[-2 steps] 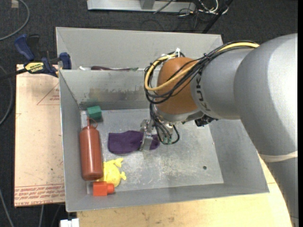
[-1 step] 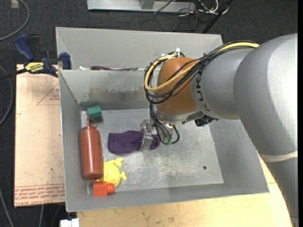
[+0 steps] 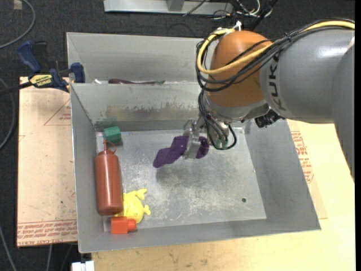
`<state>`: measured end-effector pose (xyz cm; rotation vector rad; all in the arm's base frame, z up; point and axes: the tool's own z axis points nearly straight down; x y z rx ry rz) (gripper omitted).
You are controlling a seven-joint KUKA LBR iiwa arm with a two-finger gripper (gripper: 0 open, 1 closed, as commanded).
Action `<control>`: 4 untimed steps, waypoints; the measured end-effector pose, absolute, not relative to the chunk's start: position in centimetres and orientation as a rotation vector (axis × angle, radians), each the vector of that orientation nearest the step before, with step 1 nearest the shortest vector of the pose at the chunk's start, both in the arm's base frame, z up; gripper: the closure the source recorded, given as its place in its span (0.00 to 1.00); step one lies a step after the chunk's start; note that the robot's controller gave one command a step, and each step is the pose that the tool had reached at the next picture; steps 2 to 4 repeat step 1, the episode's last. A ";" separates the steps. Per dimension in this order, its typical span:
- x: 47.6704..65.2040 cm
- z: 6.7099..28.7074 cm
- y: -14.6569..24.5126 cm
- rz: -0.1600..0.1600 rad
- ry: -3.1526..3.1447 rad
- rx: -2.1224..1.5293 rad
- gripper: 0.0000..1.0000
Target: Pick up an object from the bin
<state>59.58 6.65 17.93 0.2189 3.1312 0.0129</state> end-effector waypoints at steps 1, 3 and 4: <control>59.6 17.9 6.6 0.013 3.131 0.219 1.00; 59.6 17.9 6.6 0.013 3.131 0.219 1.00; 59.6 17.9 6.6 0.013 3.131 0.219 1.00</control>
Offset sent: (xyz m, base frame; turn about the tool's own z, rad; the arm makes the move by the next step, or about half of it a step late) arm -0.0124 -0.0117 0.1560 0.1051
